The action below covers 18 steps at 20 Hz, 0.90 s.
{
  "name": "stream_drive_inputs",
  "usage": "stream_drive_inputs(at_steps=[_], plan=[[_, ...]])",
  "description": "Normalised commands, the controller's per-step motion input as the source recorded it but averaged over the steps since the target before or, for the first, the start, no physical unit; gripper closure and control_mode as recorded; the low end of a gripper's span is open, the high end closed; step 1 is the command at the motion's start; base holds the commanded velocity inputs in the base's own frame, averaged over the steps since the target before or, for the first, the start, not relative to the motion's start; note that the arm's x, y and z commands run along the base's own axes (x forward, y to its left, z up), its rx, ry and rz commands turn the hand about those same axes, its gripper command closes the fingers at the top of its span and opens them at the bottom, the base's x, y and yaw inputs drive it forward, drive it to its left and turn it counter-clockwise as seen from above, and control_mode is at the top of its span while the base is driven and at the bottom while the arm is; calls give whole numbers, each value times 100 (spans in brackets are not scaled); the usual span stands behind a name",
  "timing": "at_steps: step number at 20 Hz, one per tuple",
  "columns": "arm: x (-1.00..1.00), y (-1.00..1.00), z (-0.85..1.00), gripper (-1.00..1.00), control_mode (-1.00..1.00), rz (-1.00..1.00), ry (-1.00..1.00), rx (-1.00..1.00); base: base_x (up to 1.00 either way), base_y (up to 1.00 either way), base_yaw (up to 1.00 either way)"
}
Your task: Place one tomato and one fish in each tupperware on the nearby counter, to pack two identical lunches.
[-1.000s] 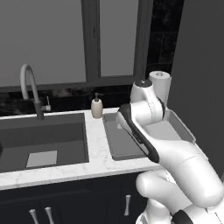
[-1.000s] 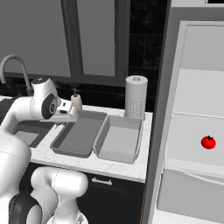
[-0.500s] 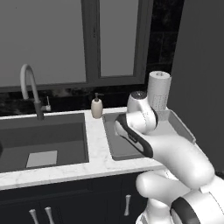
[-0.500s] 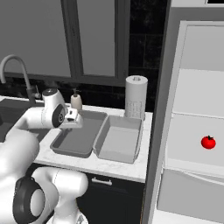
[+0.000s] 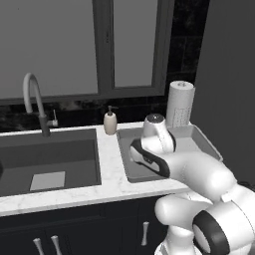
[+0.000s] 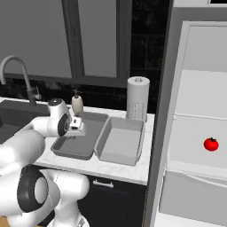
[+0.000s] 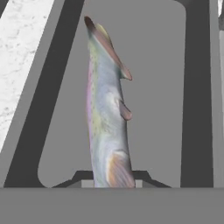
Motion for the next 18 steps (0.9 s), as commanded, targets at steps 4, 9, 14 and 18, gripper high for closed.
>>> stream_drive_inputs(at_steps=[4,9,14,18], plan=[[0,0,-36,100,-100,0,5,0,0,0,0],[0,0,-31,100,-100,0,5,0,0,0,0],[8,0,-17,100,-100,0,5,0,0,0,0],[21,0,-3,100,-100,0,0,0,0,0,0]])
